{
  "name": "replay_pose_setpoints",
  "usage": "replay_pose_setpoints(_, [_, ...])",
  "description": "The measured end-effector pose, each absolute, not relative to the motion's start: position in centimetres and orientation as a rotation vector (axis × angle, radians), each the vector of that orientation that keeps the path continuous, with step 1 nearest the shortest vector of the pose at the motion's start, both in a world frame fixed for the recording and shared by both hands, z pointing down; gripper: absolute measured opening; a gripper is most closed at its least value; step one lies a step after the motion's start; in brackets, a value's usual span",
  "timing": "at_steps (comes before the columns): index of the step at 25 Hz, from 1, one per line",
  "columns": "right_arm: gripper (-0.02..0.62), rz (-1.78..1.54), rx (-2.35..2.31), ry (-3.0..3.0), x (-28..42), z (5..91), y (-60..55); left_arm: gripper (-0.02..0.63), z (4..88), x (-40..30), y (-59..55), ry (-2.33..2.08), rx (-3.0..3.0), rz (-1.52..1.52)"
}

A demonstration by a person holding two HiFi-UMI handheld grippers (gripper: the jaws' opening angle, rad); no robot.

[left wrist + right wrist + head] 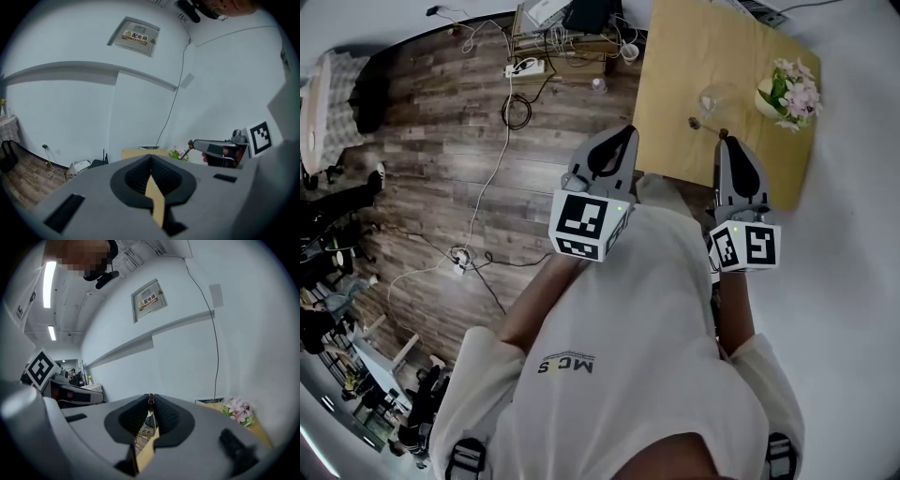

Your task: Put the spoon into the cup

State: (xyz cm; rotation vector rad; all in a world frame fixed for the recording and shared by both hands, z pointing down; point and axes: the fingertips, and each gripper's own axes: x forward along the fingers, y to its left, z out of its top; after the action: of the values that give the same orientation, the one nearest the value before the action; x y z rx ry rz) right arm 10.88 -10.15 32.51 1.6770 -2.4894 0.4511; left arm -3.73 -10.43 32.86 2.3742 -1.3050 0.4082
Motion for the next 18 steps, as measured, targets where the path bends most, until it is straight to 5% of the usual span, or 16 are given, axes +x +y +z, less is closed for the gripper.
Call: replay_pose_setpoints(18, [0.052,0.487,1.650,-2.396,16.5,39.8,-17.0,0.011,39.4,1.1,-13.5,-1.273,2.245,0.506])
